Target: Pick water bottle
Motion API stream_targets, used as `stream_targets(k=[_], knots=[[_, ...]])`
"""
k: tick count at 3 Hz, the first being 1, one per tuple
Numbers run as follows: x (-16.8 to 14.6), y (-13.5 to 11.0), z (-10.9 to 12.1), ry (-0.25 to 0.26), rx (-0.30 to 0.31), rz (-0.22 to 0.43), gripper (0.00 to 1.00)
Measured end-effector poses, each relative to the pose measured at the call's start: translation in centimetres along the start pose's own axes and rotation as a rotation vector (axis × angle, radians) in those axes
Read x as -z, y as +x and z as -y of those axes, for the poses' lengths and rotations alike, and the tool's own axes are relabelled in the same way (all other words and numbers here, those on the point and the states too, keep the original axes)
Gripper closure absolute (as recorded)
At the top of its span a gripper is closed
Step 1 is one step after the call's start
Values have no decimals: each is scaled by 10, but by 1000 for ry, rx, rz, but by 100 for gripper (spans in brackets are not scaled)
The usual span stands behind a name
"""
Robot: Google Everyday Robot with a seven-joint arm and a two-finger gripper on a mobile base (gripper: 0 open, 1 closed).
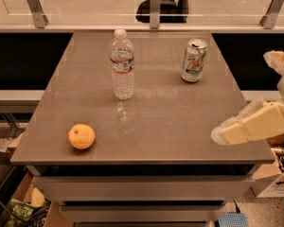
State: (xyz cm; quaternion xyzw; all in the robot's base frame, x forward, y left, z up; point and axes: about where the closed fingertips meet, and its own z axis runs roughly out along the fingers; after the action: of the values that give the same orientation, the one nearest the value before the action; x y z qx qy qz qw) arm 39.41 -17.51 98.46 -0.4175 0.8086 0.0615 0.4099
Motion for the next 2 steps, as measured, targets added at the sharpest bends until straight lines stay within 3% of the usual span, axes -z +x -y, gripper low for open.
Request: stream_targets(k=[2], knots=[[-55, 15, -4, 3, -125, 121, 0]])
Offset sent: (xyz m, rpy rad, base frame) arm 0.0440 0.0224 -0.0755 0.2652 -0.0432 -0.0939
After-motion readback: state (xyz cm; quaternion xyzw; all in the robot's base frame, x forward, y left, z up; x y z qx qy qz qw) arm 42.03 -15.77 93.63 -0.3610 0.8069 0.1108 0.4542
